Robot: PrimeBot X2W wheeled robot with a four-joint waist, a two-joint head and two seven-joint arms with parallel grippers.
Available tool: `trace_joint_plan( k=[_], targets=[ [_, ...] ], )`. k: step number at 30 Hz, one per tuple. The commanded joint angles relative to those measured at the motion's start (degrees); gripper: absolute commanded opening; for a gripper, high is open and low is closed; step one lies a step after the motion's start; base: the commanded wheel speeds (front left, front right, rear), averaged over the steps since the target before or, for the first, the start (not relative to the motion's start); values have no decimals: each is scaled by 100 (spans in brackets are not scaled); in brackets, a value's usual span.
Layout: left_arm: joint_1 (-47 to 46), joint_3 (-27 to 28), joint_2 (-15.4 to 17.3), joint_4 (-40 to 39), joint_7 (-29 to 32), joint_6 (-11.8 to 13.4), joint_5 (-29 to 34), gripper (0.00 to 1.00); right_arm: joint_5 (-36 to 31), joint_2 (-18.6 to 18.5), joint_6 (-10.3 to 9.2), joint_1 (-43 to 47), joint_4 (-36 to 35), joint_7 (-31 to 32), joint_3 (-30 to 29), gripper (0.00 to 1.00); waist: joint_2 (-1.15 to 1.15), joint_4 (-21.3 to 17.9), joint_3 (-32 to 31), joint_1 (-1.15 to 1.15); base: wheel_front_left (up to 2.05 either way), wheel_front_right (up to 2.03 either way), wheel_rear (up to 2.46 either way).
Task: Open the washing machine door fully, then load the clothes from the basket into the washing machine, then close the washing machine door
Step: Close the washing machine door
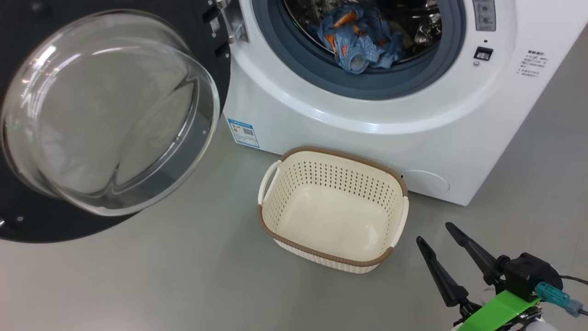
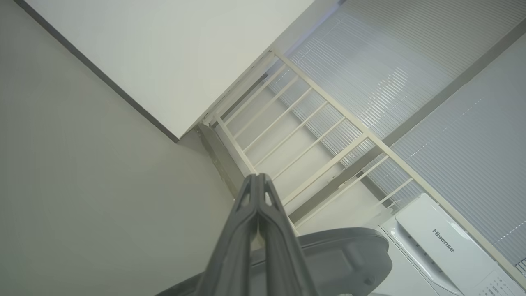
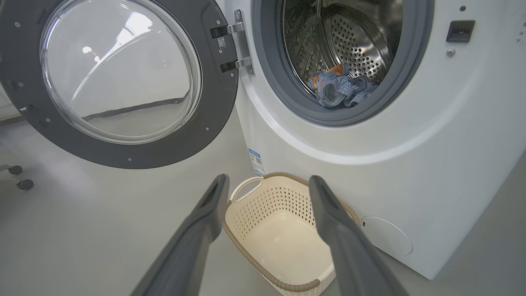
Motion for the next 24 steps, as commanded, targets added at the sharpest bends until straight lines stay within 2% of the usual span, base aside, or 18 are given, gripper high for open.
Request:
trace_joint_plan(
  k=[1, 6, 12, 15, 24],
  targets=[
    [-324, 198, 517, 107, 157, -16, -110, 0, -41, -89, 16, -12, -155, -27, 77, 100, 0, -65, 107, 0, 0, 0, 0],
    [-797, 113, 804, 987, 897, -16, -608, 0, -56, -156, 16, -52, -187, -27, 49, 100, 0, -134, 272, 0, 0, 0, 0],
    [-1070, -248, 1090, 1662, 1910, -16, -801, 0, -67, -273, 16, -139, -236, -27, 27, 100, 0, -233, 512, 0, 0, 0, 0],
    [-1139, -252, 1126, 1856, 1894, -16, -826, 0, -77, -335, 16, -175, -252, -27, 17, 100, 0, -270, 629, 0, 0, 0, 0],
    [-1176, -546, 1084, 2003, 2567, -16, -983, 0, -83, -425, 16, -251, -275, -27, -14, 100, 0, -328, 767, 0, 0, 0, 0]
  ],
)
